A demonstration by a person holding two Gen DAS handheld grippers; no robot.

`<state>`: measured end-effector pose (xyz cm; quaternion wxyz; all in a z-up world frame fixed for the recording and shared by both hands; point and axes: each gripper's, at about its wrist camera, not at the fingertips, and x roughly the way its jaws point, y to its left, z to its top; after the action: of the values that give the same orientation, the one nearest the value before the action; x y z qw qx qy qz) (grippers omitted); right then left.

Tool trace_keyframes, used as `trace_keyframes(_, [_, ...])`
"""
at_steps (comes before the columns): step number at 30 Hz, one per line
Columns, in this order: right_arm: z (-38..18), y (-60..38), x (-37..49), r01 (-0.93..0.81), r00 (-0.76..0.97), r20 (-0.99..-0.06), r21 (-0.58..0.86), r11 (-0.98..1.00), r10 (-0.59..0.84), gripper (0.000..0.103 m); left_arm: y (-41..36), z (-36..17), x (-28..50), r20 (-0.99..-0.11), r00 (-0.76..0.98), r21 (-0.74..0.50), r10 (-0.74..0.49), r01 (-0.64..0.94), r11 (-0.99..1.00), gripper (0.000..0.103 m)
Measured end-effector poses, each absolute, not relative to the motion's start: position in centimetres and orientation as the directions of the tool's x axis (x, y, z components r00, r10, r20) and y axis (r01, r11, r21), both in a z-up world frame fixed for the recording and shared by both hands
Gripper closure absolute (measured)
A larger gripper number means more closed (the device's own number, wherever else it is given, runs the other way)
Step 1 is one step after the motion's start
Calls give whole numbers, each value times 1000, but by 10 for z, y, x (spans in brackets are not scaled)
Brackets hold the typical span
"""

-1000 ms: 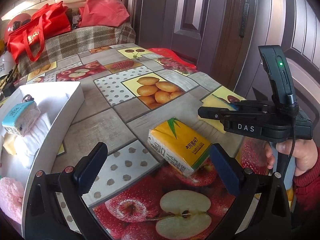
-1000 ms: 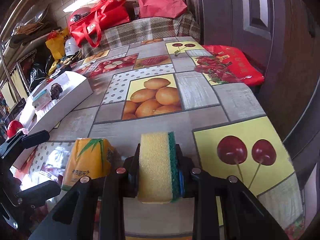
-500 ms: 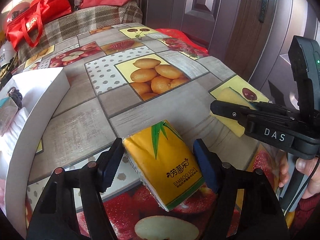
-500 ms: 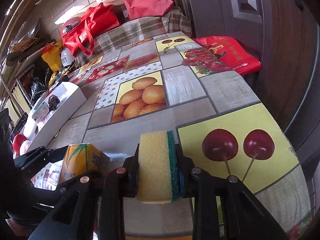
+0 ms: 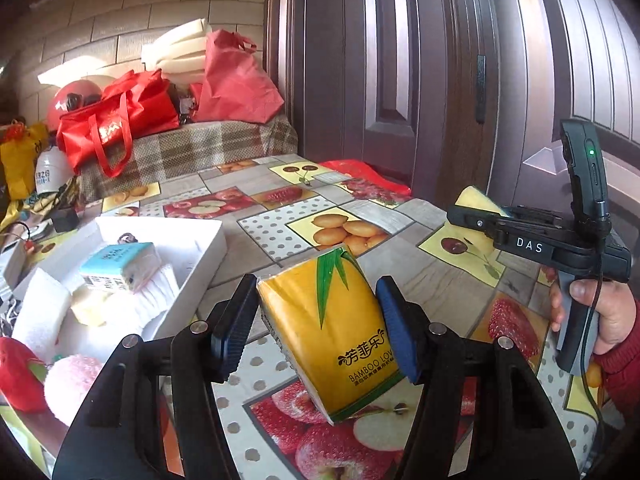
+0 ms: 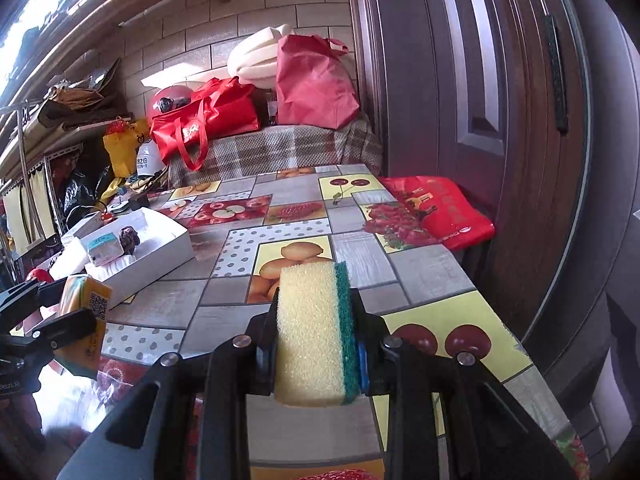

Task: Organize soft objects
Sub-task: 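Carry the yellow tissue pack in left gripper while right gripper carries the sponge to the box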

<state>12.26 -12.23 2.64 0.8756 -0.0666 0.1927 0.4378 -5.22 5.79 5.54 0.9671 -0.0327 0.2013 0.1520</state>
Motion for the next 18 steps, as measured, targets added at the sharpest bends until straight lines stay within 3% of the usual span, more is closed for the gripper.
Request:
trace_keyframes(7, [35,-112,99,-828,506,-323,76,555,800,76,83,60,-106,-341,871,-17,354,-382,924,43])
trace_keyframes(18, [30,-86,76,-853,483,-337,27,521,808,76,125,59,-152,-289,826,-17,484,-510,860,42])
